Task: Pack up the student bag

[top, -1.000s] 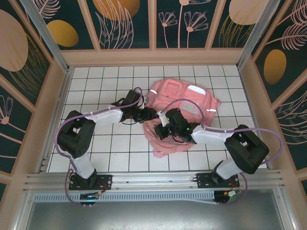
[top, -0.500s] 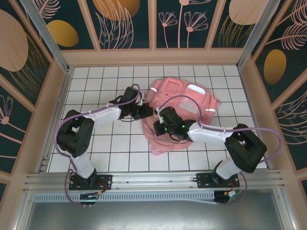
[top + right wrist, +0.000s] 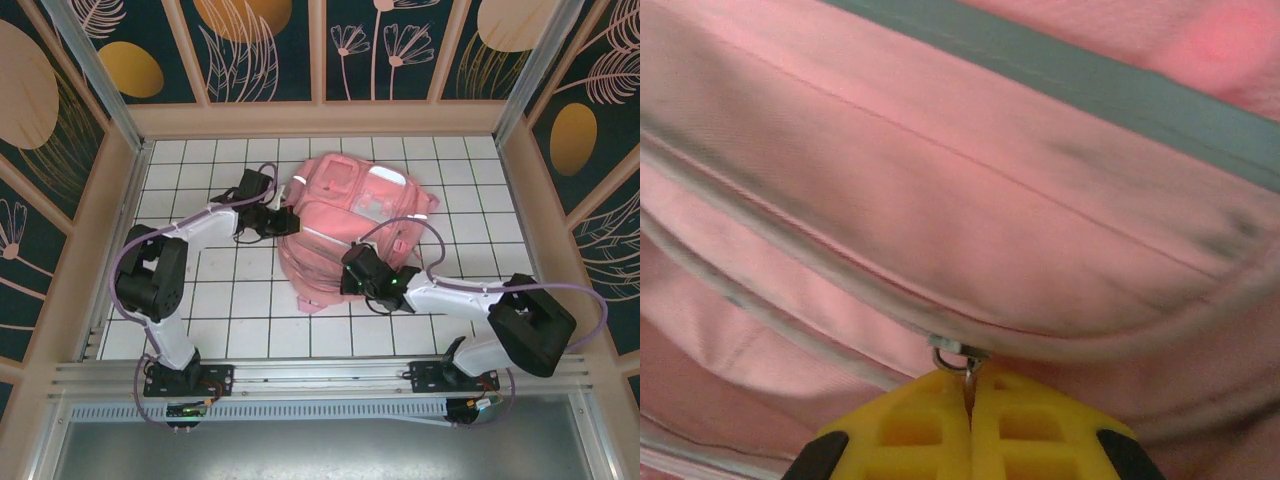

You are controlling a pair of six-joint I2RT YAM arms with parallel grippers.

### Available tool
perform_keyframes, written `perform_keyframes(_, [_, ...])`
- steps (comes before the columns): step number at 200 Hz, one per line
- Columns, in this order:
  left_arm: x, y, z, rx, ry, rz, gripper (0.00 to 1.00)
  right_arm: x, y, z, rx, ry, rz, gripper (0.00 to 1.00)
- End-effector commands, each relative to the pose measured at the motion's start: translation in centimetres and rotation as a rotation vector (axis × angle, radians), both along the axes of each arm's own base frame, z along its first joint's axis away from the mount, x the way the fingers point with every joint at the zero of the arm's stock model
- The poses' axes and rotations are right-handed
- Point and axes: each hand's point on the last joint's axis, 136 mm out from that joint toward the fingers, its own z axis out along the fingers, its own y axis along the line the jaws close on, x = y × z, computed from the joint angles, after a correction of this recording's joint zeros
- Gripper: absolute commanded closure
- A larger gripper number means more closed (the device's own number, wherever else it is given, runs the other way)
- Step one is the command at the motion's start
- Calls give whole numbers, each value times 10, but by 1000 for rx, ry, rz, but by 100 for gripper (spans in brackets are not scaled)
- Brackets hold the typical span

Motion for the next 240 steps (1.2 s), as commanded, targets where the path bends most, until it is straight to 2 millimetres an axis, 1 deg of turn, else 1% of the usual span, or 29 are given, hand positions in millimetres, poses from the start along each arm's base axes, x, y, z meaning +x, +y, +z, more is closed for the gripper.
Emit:
perform_keyframes(1, [40, 25, 3, 121, -118, -40, 100, -23, -68, -38, -207, 123, -126, 100])
perform_keyframes(9, [43, 25, 3, 143, -125, -71, 100, -20, -68, -35, -196, 113, -124, 100])
perform_keyframes(20, [53, 27, 3, 179, -160, -92, 100, -16, -64, -32, -191, 91, -96, 100])
perform_keyframes(34, [68, 25, 6, 199, -205, -114, 100, -12, -46, -25, -164, 56, 6, 100])
perform_keyframes(47, [85, 23, 11, 202, -197, -103, 100, -9, -19, -13, -106, 10, 101, 100])
perform_keyframes(58, [99, 18, 23, 182, -185, -87, 97, -5, 13, 2, -15, -38, 178, 100])
perform_keyframes(65, [105, 15, 31, 167, -189, -77, 92, -2, 35, 15, 53, -74, 232, 100])
perform_keyframes(74, [111, 15, 41, 164, -203, -47, 82, 4, 61, 31, 117, -117, 279, 100])
perform_keyframes(84, [112, 20, 52, 180, -208, -10, 79, 12, 79, 40, 142, -144, 304, 100])
perform_keyframes(96, [107, 31, 66, 213, -210, 31, 76, 25, 98, 50, 151, -174, 319, 100])
perform_keyframes(100, [103, 35, 71, 219, -215, 45, 75, 25, 106, 51, 165, -167, 342, 100])
perform_keyframes(118, [84, 49, 84, 224, -245, 115, 61, 34, 129, 57, 196, -190, 376, 100])
perform_keyframes(138, [60, 63, 85, 221, -245, 170, 60, 40, 145, 55, 199, -204, 396, 100])
perform_keyframes(143, [54, 64, 79, 213, -226, 177, 61, 40, 148, 54, 199, -205, 401, 100])
perform_keyframes(145, [51, 63, 87, 199, -237, 181, 61, 40, 150, 54, 199, -208, 403, 100])
perform_keyframes(147, [49, 63, 87, 189, -234, 186, 61, 40, 151, 54, 200, -208, 405, 100])
perform_keyframes(167, [30, 57, 78, 81, -180, 221, 66, 36, 163, 51, 202, -217, 438, 100])
perform_keyframes(182, [20, 43, 72, -34, -135, 223, 66, 29, 171, 50, 198, -225, 470, 100])
perform_keyframes(183, [18, 42, 69, -38, -126, 222, 66, 29, 171, 50, 199, -227, 471, 100])
perform_keyframes(186, [17, 38, 71, -68, -128, 213, 66, 27, 173, 50, 197, -228, 477, 100])
perform_keyframes(188, [15, 36, 70, -80, -122, 210, 66, 27, 173, 51, 196, -232, 477, 100])
perform_keyframes(203, [8, 29, 63, -99, -111, 216, 66, 23, 177, 51, 196, -241, 493, 100])
perform_keyframes(215, [5, 29, 55, -91, -102, 231, 65, 21, 180, 51, 197, -244, 500, 100])
perform_keyframes(240, [-1, 41, 42, -67, -81, 305, 66, 22, 180, 51, 191, -247, 489, 100])
